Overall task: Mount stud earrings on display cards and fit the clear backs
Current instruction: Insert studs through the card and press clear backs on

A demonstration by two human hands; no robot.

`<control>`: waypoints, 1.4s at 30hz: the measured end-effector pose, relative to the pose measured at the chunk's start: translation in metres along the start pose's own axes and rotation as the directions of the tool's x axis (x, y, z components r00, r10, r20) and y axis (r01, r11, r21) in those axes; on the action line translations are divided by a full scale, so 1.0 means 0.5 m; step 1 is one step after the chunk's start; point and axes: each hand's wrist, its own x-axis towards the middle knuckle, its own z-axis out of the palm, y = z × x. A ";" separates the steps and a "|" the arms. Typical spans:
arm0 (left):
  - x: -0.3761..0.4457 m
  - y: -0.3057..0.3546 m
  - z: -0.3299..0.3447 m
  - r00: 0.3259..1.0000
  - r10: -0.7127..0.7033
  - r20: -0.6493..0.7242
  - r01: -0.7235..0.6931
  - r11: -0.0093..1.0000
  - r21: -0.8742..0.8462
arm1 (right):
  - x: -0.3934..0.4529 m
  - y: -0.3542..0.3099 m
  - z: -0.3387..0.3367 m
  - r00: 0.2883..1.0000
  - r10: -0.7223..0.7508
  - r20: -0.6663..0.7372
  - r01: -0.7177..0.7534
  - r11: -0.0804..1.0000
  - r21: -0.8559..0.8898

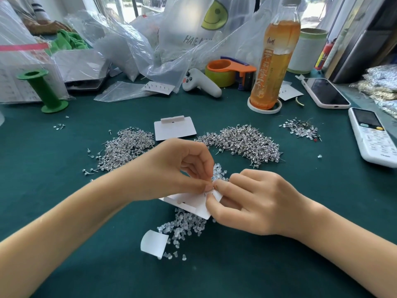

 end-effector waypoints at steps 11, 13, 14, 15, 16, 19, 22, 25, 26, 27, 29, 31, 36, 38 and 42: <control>0.025 -0.055 -0.029 0.888 0.097 -0.450 0.033 0.962 0.272 | -0.011 0.036 0.004 0.806 0.553 -0.210 -0.468 0.814 0.345; 0.024 -0.067 -0.021 0.909 0.100 -0.404 0.046 0.940 0.337 | -0.013 0.040 0.001 0.670 0.721 -0.177 -0.607 0.669 0.428; 0.026 -0.069 -0.018 0.917 0.117 -0.381 0.034 0.930 0.366 | -0.014 0.040 0.000 0.606 0.783 -0.142 -0.652 0.590 0.476; 0.030 -0.068 -0.017 0.925 0.143 -0.353 0.013 0.915 0.403 | -0.015 0.041 -0.001 0.554 0.826 -0.104 -0.677 0.520 0.520; 0.035 -0.065 -0.014 0.931 0.172 -0.321 -0.012 0.896 0.445 | -0.014 0.041 -0.001 0.518 0.852 -0.071 -0.693 0.467 0.550; 0.047 -0.060 -0.004 0.942 0.226 -0.248 -0.073 0.859 0.507 | -0.007 0.042 0.000 0.475 0.880 -0.006 -0.719 0.392 0.574; 0.053 -0.066 0.001 0.945 0.242 -0.219 -0.100 0.853 0.513 | -0.006 0.041 0.001 0.478 0.879 0.008 -0.716 0.384 0.584; 0.057 -0.076 -0.001 0.942 0.240 -0.235 -0.088 0.851 0.517 | -0.007 0.039 0.001 0.486 0.873 0.028 -0.710 0.376 0.595; 0.057 -0.079 -0.001 0.940 0.242 -0.241 -0.087 0.852 0.516 | -0.007 0.039 0.001 0.488 0.872 0.036 -0.710 0.373 0.597; 0.058 -0.081 -0.002 0.938 0.246 -0.245 -0.089 0.852 0.516 | -0.008 0.040 0.001 0.490 0.871 0.042 -0.712 0.371 0.596; 0.057 -0.086 -0.002 0.936 0.246 -0.251 -0.086 0.853 0.515 | -0.009 0.040 0.000 0.500 0.865 0.051 -0.711 0.376 0.594; 0.054 -0.090 -0.002 0.933 0.251 -0.258 -0.087 0.853 0.514 | -0.009 0.040 -0.001 0.508 0.859 0.060 -0.708 0.377 0.597; 0.048 -0.092 -0.004 0.936 0.252 -0.246 -0.080 0.833 0.548 | -0.013 0.039 -0.001 0.524 0.849 0.069 -0.703 0.386 0.597; 0.046 -0.095 -0.006 0.938 0.247 -0.242 -0.079 0.834 0.546 | -0.014 0.039 -0.001 0.523 0.849 0.073 -0.702 0.381 0.602; 0.042 -0.094 -0.007 0.928 0.279 -0.247 -0.096 0.819 0.566 | -0.014 0.041 0.000 0.525 0.847 0.082 -0.705 0.379 0.599</control>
